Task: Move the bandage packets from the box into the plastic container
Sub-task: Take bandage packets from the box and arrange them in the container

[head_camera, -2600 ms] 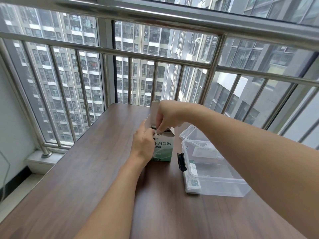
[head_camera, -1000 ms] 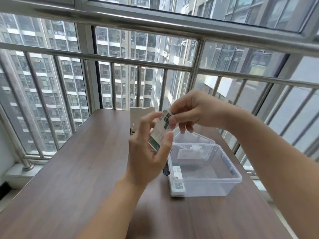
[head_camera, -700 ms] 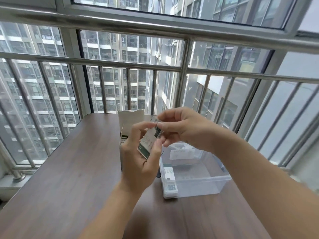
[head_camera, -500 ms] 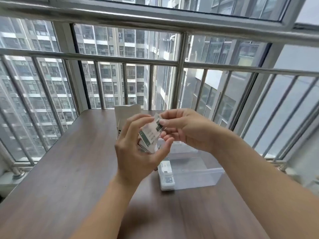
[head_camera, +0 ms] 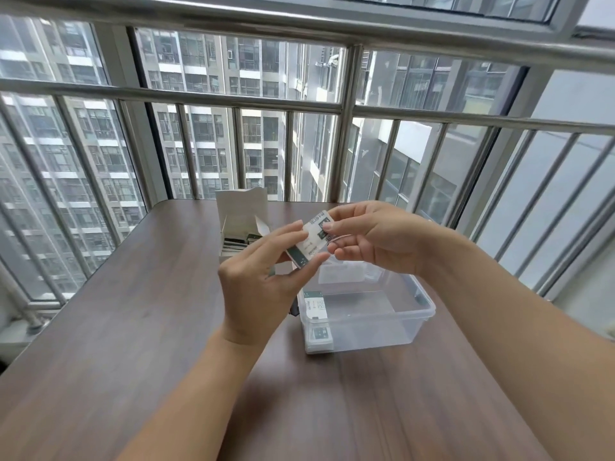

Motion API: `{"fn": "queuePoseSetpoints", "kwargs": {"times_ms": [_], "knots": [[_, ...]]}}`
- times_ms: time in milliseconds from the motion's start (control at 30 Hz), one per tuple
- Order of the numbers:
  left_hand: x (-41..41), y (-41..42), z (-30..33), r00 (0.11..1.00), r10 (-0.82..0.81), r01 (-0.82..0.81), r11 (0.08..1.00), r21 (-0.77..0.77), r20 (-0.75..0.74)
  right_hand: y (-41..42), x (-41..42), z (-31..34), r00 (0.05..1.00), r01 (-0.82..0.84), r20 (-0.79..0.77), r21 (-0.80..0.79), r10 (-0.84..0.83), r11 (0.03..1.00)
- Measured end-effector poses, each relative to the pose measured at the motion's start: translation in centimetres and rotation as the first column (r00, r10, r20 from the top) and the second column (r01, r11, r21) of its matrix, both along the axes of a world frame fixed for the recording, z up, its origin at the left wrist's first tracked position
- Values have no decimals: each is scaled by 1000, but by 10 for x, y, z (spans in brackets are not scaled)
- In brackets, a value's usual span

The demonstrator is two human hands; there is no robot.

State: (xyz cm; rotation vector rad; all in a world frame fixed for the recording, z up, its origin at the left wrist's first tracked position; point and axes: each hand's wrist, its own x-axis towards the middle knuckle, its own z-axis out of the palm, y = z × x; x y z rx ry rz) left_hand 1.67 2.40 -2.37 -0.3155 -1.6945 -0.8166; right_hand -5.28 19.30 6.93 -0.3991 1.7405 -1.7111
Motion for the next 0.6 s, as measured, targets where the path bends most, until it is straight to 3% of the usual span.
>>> {"fn": "queuePoseSetpoints", "kwargs": {"times_ms": [433, 533, 600], "knots": [[-3, -2, -2, 997, -40, 42, 999, -18, 63, 8, -13, -2, 997, 7, -79, 79, -1, 997], [-1, -2, 0, 997, -71, 68, 996, 66, 42, 19, -25, 2, 983, 13, -178, 273, 37, 962], [-3, -5, 0, 997, -58, 54, 993, 108, 41, 20, -31, 1, 962, -38, -223, 462, 158, 886]]}}
